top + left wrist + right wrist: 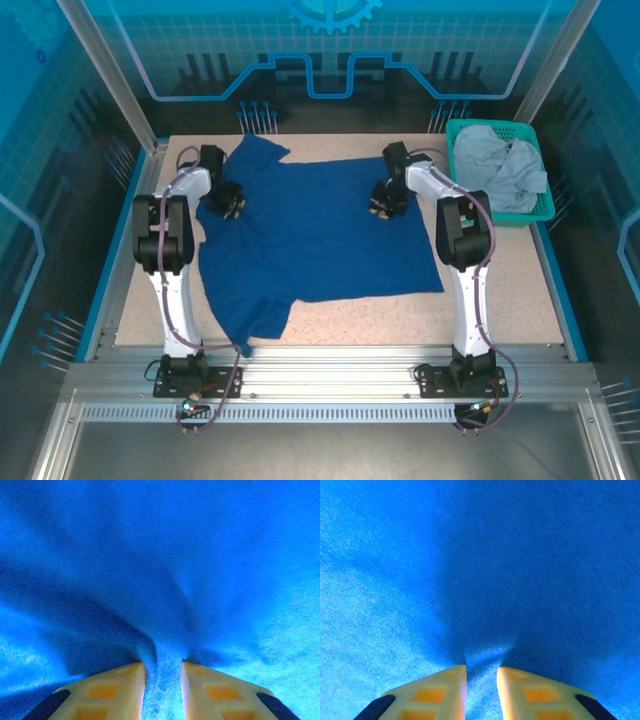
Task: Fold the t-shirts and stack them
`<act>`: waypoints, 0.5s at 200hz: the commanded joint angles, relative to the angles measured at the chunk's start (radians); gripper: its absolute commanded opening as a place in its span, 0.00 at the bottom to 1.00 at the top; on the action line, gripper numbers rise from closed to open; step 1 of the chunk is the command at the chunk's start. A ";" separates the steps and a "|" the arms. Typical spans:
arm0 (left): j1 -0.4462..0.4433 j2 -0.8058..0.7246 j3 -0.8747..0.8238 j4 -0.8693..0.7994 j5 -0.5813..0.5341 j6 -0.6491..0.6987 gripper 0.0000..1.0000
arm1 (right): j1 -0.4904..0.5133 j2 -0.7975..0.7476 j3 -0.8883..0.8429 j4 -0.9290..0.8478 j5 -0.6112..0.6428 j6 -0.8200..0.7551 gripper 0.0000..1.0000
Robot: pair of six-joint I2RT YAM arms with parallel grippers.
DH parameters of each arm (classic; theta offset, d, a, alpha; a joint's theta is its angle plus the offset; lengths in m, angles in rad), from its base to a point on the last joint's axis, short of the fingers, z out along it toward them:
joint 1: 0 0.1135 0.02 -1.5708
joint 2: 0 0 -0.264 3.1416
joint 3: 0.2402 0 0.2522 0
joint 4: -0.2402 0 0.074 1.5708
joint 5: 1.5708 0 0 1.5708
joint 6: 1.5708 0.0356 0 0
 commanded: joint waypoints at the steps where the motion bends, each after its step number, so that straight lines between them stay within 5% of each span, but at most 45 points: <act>1: 0.001 0.129 0.121 0.030 0.036 0.051 0.28 | -0.035 0.111 0.100 -0.072 -0.026 -0.006 0.25; 36: 0.002 0.273 0.411 -0.021 0.053 0.102 0.32 | -0.062 0.267 0.387 -0.167 -0.076 -0.062 0.26; 59: -0.010 0.234 0.516 -0.098 0.010 0.143 0.43 | -0.052 0.286 0.522 -0.222 -0.075 -0.128 0.28; 73: -0.022 0.108 0.456 -0.124 -0.084 0.167 0.51 | -0.038 0.212 0.495 -0.210 -0.047 -0.148 0.31; 100: -0.034 -0.206 0.131 -0.150 -0.185 0.137 0.50 | -0.019 -0.057 0.249 -0.110 0.021 -0.129 0.36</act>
